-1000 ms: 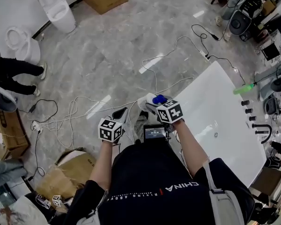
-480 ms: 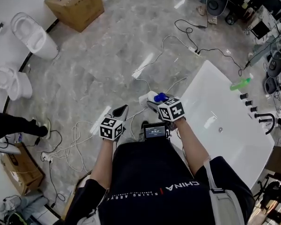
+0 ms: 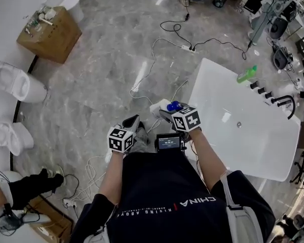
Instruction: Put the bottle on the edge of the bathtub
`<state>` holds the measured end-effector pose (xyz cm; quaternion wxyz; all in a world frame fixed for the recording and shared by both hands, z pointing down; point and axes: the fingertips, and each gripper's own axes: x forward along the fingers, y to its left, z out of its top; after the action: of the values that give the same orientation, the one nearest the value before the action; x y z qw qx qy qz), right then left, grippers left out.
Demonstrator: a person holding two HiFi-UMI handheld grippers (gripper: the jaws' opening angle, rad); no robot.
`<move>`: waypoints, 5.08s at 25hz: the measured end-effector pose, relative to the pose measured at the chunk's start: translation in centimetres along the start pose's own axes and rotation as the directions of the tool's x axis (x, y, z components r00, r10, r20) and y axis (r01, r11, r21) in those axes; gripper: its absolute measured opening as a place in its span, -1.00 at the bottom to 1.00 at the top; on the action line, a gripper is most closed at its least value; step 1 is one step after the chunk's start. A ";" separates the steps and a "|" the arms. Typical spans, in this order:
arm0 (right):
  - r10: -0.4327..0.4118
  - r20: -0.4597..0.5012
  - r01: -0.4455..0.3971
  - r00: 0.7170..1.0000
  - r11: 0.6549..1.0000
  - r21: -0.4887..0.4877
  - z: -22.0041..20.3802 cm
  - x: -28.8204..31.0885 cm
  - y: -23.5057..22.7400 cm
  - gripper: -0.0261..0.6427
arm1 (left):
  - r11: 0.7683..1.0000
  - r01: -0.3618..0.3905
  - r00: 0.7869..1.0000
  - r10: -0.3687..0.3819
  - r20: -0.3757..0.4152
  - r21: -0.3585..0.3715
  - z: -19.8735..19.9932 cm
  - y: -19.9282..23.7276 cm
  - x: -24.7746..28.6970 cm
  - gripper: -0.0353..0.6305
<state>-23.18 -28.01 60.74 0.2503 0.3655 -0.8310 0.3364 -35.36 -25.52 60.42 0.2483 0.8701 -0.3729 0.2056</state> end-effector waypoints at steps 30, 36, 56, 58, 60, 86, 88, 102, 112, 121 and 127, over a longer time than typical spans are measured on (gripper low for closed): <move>-0.450 0.050 0.390 0.892 0.821 0.417 8.7 -0.2 -15.0 -0.10 | 0.862 0.474 0.873 -0.433 -0.226 0.180 13.5 6.8 19.3 -0.87; -0.455 0.055 0.388 0.889 0.811 0.437 10.2 -0.2 -20.7 -0.10 | 0.849 0.486 0.867 -0.438 -0.239 0.208 16.8 5.6 24.8 -0.87; -0.565 0.059 0.441 0.823 0.701 0.560 12.0 -8.9 -43.4 -0.10 | 0.795 0.518 0.848 -0.429 -0.311 0.315 28.6 -2.9 44.0 -0.87; -0.585 0.037 0.466 0.810 0.681 0.565 11.6 -9.0 -44.7 -0.10 | 0.787 0.531 0.839 -0.438 -0.323 0.314 28.7 -3.3 44.9 -0.87; -0.603 0.015 0.491 0.797 0.662 0.566 11.1 -9.0 -46.0 -0.10 | 0.776 0.550 0.827 -0.453 -0.334 0.309 28.4 -4.0 46.0 -0.87; -0.682 -0.179 0.669 0.710 0.572 0.474 6.0 -2.7 -59.1 -0.10 | 0.739 0.622 0.755 -0.477 -0.449 0.261 25.1 -5.1 54.1 -0.87; -0.682 -0.181 0.675 0.708 0.579 0.458 6.2 -2.3 -59.2 -0.10 | 0.743 0.620 0.754 -0.474 -0.455 0.253 24.9 -4.8 54.2 -0.87; -0.662 -0.171 0.660 0.730 0.618 0.427 6.5 -1.7 -59.0 0.00 | 0.743 0.624 0.744 -0.472 -0.472 0.241 24.6 -4.3 54.0 -0.87; -0.642 -0.138 0.621 0.754 0.629 0.467 7.2 -2.3 -58.6 0.13 | 0.737 0.629 0.744 -0.481 -0.463 0.246 25.4 -4.3 53.9 -0.87; -0.646 -0.133 0.601 0.751 0.587 0.543 6.2 -5.4 -55.2 0.13 | 0.730 0.634 0.750 -0.500 -0.434 0.256 27.0 -4.8 52.8 -0.87; -0.581 -0.050 0.470 0.813 0.601 0.646 7.1 -8.2 -50.2 -0.09 | 0.717 0.642 0.748 -0.511 -0.424 0.270 27.5 -5.7 51.2 -0.87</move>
<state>19.55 -55.08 69.54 0.1307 0.6824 -0.5406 0.4743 6.30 -66.21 64.85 0.1745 0.9290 0.0166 0.3258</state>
